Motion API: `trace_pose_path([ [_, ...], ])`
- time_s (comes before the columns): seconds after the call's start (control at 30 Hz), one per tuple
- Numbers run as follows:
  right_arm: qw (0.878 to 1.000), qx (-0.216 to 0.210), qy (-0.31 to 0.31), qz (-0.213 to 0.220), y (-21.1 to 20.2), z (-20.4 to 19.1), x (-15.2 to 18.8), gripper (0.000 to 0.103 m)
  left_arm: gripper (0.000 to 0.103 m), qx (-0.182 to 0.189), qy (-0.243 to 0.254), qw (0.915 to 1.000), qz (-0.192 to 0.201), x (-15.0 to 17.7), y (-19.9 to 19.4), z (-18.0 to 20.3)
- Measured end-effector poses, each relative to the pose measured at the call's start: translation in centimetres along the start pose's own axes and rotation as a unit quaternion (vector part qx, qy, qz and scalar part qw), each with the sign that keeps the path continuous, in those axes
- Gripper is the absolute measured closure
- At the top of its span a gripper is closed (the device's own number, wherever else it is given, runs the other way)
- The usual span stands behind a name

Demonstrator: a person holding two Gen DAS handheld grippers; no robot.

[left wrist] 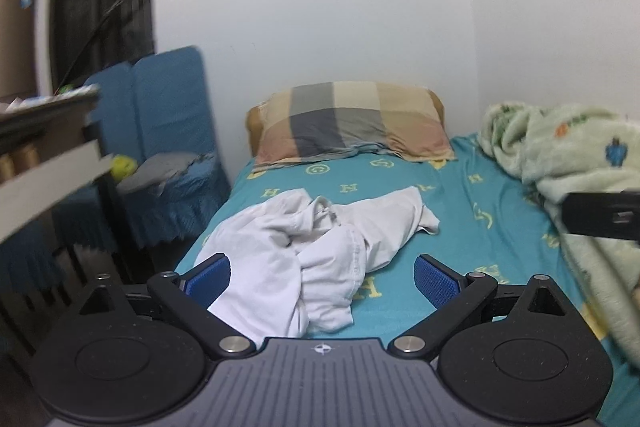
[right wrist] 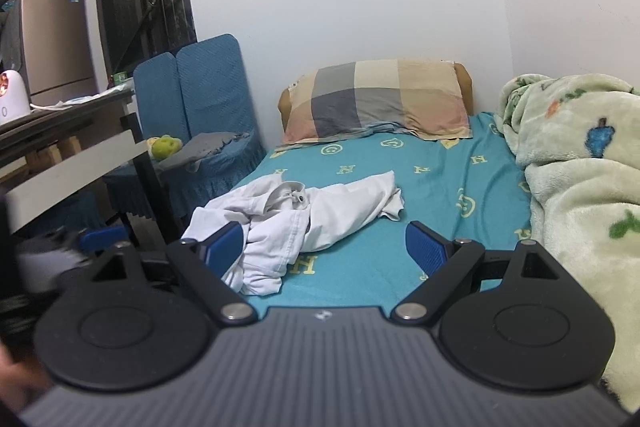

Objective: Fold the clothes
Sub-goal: 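Grasp the white T-shirt with the left gripper while the right gripper grasps another edge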

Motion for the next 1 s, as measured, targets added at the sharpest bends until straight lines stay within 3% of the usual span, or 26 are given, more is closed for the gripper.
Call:
trace_pose_path([
  [0.1,1.0,0.001,0.008,-0.003,0.2,0.7,-0.1,0.013,0.003,-0.009,0.024,0.9997,-0.004,-1.7,4.0,0.7],
  [0.23,1.0,-0.003,0.028,-0.008,1.0,2.0,-0.2,0.013,0.006,-0.01,0.006,0.9996,-0.027,-3.6,11.0,-0.1],
  [0.33,0.999,0.009,0.036,-0.008,1.7,3.2,-0.1,0.013,0.008,-0.031,0.002,0.9989,-0.034,-4.7,16.0,-1.1],
  [0.57,0.997,-0.027,0.064,-0.041,5.2,4.1,0.8,0.013,0.015,-0.064,0.008,0.9964,-0.055,-6.8,25.0,-2.7],
  [0.67,0.995,-0.042,0.07,-0.053,6.7,4.3,1.3,0.013,0.024,-0.087,0.011,0.9945,-0.058,-7.6,27.4,-3.1],
  [0.77,0.993,-0.062,0.072,-0.072,7.8,4.2,1.7,0.013,0.052,-0.101,0.023,0.993,-0.057,-8.5,28.8,-3.2],
  [0.87,0.993,-0.068,0.064,-0.074,8.2,4.1,1.6,0.013,0.086,-0.093,0.023,0.994,-0.052,-9.6,28.3,-3.0],
  [1.0,0.991,-0.093,0.06,-0.078,7.7,3.5,1.9,0.013,0.097,-0.058,0.009,0.9978,-0.03,-10.9,23.5,-2.2],
])
Point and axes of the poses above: each gripper's, at about its wrist camera, not at the fingertips, and y roughly the way its jaws point, z to its right, x to its underside, the point moved 10 cm from there along y, roughly the way its jaws point, and after that the axes turned 15 degrees about -z, right-handed, at the moved point
